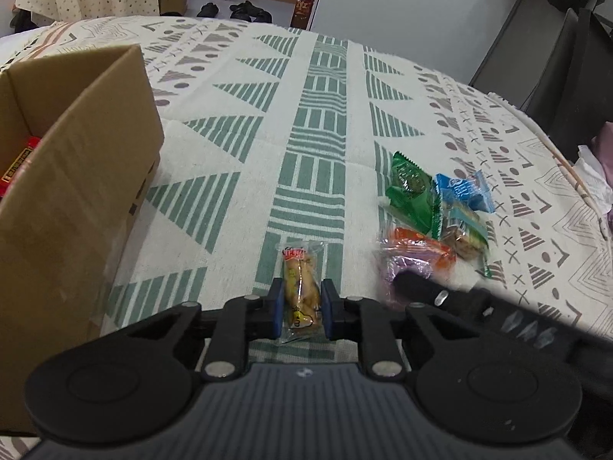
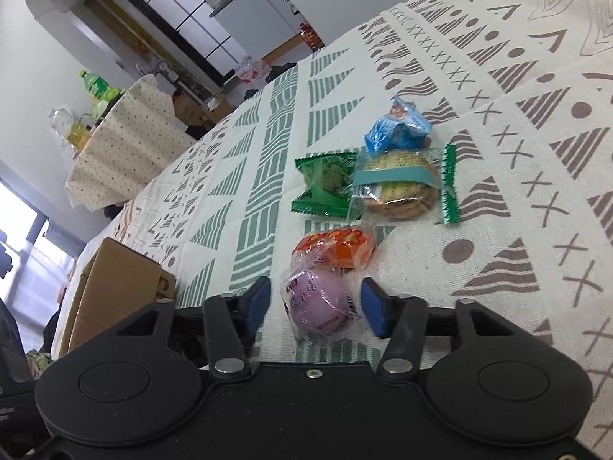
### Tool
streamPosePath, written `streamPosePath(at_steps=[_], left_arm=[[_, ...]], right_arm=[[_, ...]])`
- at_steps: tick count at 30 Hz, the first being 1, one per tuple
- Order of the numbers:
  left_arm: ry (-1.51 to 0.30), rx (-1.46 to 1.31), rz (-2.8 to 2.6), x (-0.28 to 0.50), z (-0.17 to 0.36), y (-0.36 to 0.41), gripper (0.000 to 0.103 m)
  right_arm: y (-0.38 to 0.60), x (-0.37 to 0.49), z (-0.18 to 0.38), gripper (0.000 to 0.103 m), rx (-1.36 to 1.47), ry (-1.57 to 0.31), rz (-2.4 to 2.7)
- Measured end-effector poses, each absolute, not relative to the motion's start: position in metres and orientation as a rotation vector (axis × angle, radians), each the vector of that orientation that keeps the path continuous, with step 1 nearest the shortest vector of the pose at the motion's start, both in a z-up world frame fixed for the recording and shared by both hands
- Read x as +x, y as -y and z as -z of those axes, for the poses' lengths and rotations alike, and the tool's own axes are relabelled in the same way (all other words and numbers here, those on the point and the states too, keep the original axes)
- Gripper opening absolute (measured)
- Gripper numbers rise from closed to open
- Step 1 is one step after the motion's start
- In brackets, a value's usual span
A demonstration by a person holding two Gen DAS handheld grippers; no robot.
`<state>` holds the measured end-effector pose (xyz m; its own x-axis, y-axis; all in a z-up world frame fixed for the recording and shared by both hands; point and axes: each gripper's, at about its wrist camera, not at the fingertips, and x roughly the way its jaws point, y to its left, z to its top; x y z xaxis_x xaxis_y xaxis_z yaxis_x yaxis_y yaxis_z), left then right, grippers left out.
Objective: Organize snacks
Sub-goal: 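Grasp the small bread stick with the left tool while the right tool grasps the purple pastry, then carry both snacks over the box and open both tools to release them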
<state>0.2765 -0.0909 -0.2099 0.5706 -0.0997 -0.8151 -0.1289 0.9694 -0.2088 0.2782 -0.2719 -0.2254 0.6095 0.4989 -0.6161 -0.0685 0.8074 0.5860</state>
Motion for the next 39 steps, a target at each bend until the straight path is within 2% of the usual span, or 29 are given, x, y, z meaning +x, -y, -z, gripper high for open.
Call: streamPosePath(at_steps=[1, 6, 21, 39], left_arm=[[-0.961, -0.256, -0.017, 0.275, 0.208, 0.091, 0.019], [-0.943, -0.266, -0.023, 0.265, 0.196, 0.087, 0.019], [-0.834, -0.317, -0.007, 0.228, 0.136, 0.059, 0.019], [-0.738, -0.392, 0.018, 0.196, 0.083, 0.017, 0.019]], right_arm=[[0.27, 0.278, 0.227, 0.031, 0.545, -0.877, -0.36], [0.266, 0.265, 0.221, 0.026, 0.498, -0.897, -0.383], [0.274, 0.225, 0.169, 0.025, 0.568, -0.811, -0.346], [0.234, 0.194, 0.106, 0.024, 0.535, -0.708, -0.356]])
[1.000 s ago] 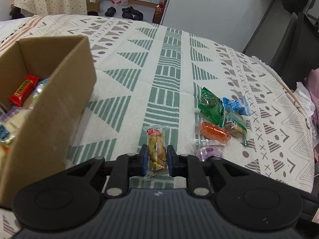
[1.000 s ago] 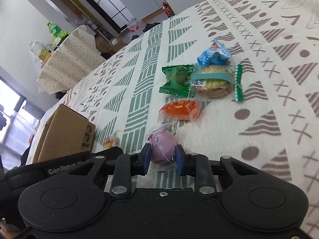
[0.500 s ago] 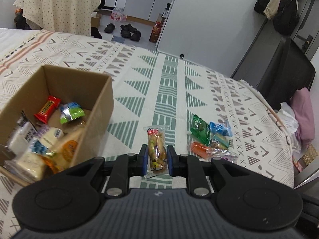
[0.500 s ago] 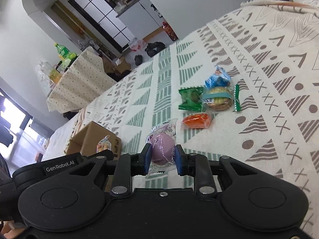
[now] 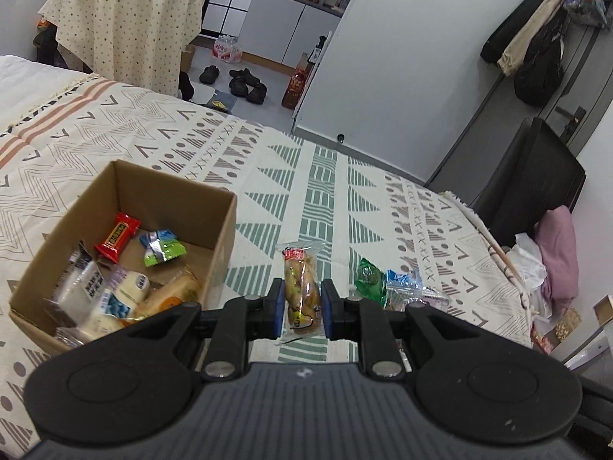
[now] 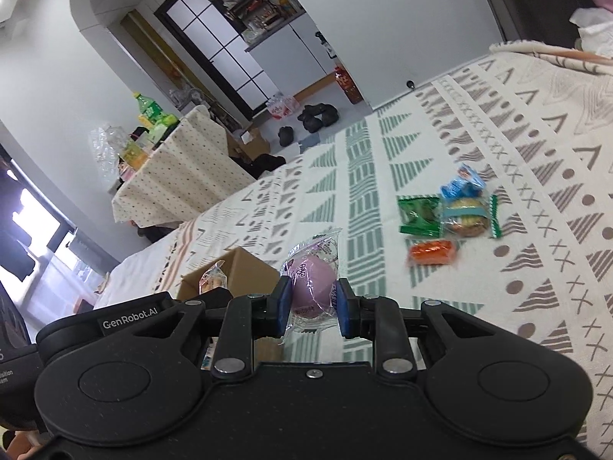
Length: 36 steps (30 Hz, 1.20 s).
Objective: Organize snacks
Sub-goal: 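Carry both snacks over the box and open both tools to release them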
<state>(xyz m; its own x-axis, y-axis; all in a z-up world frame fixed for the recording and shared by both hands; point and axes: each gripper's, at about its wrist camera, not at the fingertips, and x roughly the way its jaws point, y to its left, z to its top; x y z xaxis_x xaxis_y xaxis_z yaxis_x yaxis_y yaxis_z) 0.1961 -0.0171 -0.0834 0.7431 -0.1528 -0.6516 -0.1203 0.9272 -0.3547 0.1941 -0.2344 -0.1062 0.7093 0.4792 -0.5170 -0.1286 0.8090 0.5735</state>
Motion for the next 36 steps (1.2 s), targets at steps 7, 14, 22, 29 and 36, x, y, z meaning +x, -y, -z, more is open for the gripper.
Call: streamPosePath(at_steps=[7, 14, 22, 29, 36], left_arm=[[-0.715, -0.423, 0.016, 0.191, 0.073, 0.0, 0.019], [-0.696, -0.458, 0.0, 0.19, 0.066, -0.022, 0.019], [-0.693, -0.497, -0.024, 0.189, 0.064, -0.047, 0.019], [-0.692, -0.545, -0.053, 0.19, 0.066, -0.072, 0.019], [-0.696, -0.612, -0.106, 0.192, 0.071, -0.104, 0.019]], right_arm=[[0.215, 0.192, 0.091, 0.024, 0.509, -0.687, -0.366], [0.193, 0.191, 0.082, 0.024, 0.488, -0.677, -0.38], [0.165, 0.194, 0.077, 0.024, 0.465, -0.68, -0.405], [0.139, 0.199, 0.079, 0.024, 0.452, -0.693, -0.429], [0.112, 0.205, 0.083, 0.024, 0.443, -0.708, -0.462]])
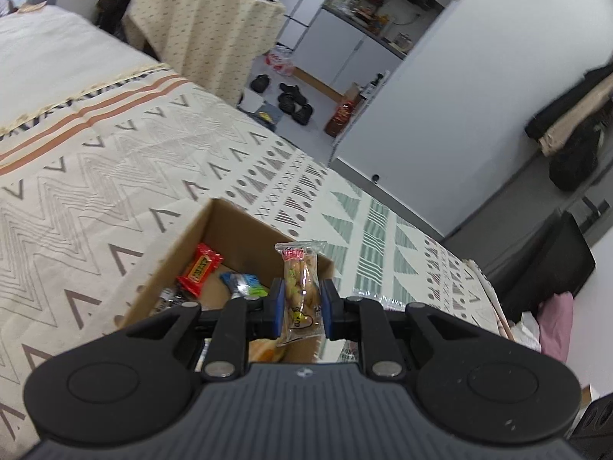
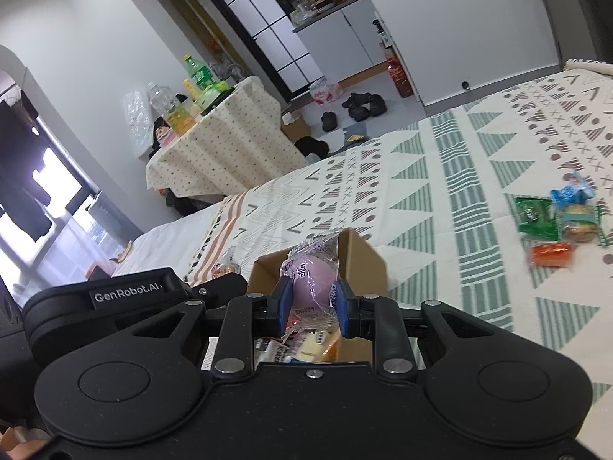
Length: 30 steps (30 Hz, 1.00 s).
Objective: Organize snacks
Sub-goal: 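Carry both snacks over the box and open both tools to release them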
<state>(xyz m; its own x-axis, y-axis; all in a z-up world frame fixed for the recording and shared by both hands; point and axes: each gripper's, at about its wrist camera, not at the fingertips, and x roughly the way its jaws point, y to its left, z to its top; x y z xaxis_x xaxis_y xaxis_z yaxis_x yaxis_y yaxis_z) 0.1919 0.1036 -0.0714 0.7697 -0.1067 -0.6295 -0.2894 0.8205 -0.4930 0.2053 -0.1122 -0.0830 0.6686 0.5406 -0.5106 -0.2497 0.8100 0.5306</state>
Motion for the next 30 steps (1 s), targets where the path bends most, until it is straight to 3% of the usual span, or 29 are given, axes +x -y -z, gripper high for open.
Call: streamPosePath(at_steps=[10, 14, 17, 19, 22, 25, 30], left_arm=[[-0.724, -0.685, -0.148, 0.201, 0.087, -0.126, 0.019], [-0.759, -0.739, -0.187, 0.206, 0.099, -0.133, 0.025], [-0.8, -0.748, -0.224, 0.21, 0.106, -0.136, 0.035], [-0.802, -0.739, -0.234, 0.209, 0.106, -0.135, 0.05], [-0.808, -0.714, -0.239, 0.208, 0.105, -0.128, 0.065], [-0.821, -0.684, -0.25, 0.208, 0.105, -0.119, 0.074], [-0.836, -0.643, -0.26, 0.207, 0.103, -0.105, 0.077]], right_arm=[[0.08, 0.219, 0.101, 0.024, 0.428, -0.761, -0.482], [0.071, 0.225, 0.104, 0.028, 0.432, -0.763, -0.505], [0.071, 0.23, 0.109, 0.048, 0.421, -0.79, -0.497], [0.076, 0.229, 0.112, 0.049, 0.415, -0.789, -0.459], [0.086, 0.225, 0.115, 0.049, 0.429, -0.801, -0.442], [0.097, 0.22, 0.115, 0.054, 0.424, -0.796, -0.411], [0.115, 0.21, 0.113, 0.059, 0.435, -0.784, -0.37]])
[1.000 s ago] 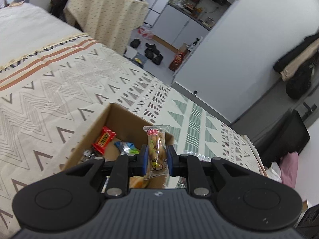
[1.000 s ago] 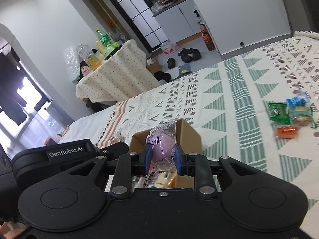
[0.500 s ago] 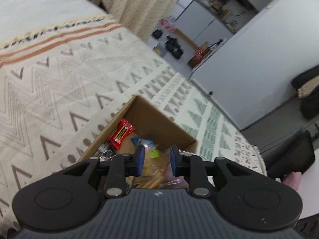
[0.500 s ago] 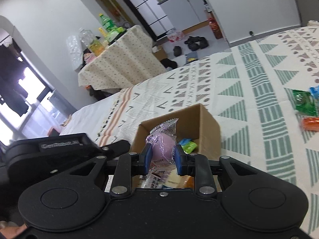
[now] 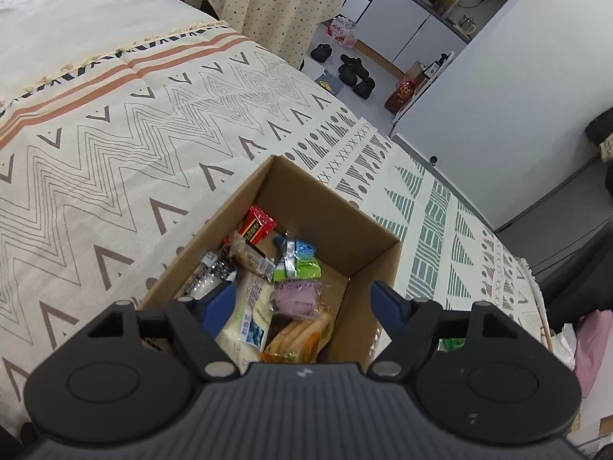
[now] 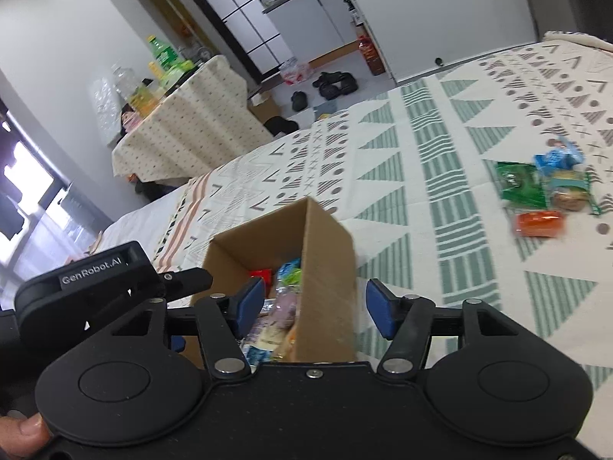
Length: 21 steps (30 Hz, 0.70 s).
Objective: Organize snacks
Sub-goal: 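Move both tools back toward the remaining snacks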
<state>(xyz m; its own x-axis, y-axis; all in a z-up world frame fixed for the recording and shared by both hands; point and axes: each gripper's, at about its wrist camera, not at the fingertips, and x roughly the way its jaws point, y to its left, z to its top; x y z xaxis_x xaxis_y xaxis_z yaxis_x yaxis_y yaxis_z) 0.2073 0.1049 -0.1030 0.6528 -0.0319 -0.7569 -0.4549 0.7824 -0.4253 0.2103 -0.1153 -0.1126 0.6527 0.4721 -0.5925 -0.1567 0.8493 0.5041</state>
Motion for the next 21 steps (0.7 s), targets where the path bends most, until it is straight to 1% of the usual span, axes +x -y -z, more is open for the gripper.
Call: streamPosePath(at_steps=[3, 5, 7, 9, 12, 17, 19, 21], left_arm=[[-0.823, -0.623, -0.241, 0.206, 0.1, -0.097, 0.078], [-0.806, -0.612, -0.219, 0.205, 0.097, -0.09, 0.083], [-0.785, -0.607, -0.204, 0.204, 0.093, -0.084, 0.091], [-0.78, -0.598, -0.181, 0.204, 0.091, -0.076, 0.094], [-0.786, -0.575, -0.14, 0.206, 0.088, -0.064, 0.095], [-0.802, -0.54, -0.114, 0.207, 0.089, -0.048, 0.096], [-0.819, -0.522, -0.133, 0.207, 0.09, -0.042, 0.101], [-0.822, -0.508, -0.135, 0.206, 0.09, -0.038, 0.101]], right_arm=[[0.126, 0.207, 0.109, 0.065, 0.431, -0.772, -0.349], [0.135, 0.204, 0.106, 0.067, 0.428, -0.763, -0.333], [0.146, 0.201, 0.103, 0.071, 0.428, -0.758, -0.315], [0.157, 0.198, 0.1, 0.076, 0.424, -0.748, -0.298], [0.174, 0.194, 0.096, 0.083, 0.418, -0.73, -0.274], [0.2, 0.188, 0.092, 0.088, 0.42, -0.706, -0.232], [0.21, 0.185, 0.092, 0.092, 0.428, -0.696, -0.219], [0.22, 0.182, 0.092, 0.096, 0.436, -0.682, -0.21]])
